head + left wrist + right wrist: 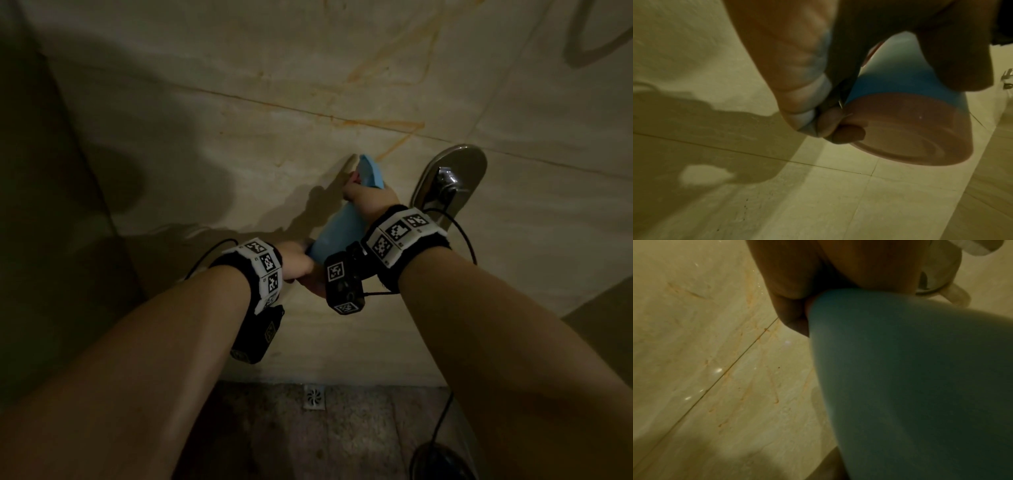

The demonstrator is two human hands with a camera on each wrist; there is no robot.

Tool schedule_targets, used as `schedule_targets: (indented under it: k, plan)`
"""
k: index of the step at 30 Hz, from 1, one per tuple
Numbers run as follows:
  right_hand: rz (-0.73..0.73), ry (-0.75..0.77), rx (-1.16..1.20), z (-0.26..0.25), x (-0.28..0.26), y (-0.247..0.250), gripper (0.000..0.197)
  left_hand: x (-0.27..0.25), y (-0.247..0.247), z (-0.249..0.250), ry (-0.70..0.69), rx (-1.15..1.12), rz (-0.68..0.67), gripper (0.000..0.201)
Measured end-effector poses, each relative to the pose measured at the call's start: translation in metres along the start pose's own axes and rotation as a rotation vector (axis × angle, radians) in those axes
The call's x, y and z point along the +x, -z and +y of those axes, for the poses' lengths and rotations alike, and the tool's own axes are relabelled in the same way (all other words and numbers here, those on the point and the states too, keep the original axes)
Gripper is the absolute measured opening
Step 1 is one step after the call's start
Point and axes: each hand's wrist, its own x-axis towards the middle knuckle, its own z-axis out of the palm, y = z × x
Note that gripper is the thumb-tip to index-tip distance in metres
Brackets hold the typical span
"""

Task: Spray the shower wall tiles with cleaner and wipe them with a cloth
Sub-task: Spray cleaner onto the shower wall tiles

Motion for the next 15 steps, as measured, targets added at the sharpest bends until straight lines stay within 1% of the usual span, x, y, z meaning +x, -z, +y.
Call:
schedule_targets:
  k: [4,7,9,12,15]
  plan:
    - [0.013,-0.041,-0.037,0.004,0.008,0.004,0.016,0.004,-0.005,0.003,-0.008,-0.039,-0.031,0.048]
    - [-0.001,-0.074,-0.064,0.007,0.013,0.006,0.016,0.008,-0.008,0.005,0.027,-0.029,0.000,0.042]
    - [0.009,-0.079,-0.051,0.010,0.015,0.009,0.019,0.009,-0.011,0.004,0.030,-0.032,-0.025,0.042]
    - [0.015,-0.061,-0.003,0.016,0.016,0.010,0.024,0.009,-0.013,0.003,0.031,-0.047,-0.067,0.048]
    - [0.003,-0.013,0.068,0.018,0.013,0.007,0.042,0.007,-0.013,0.004,0.004,-0.093,-0.029,0.052]
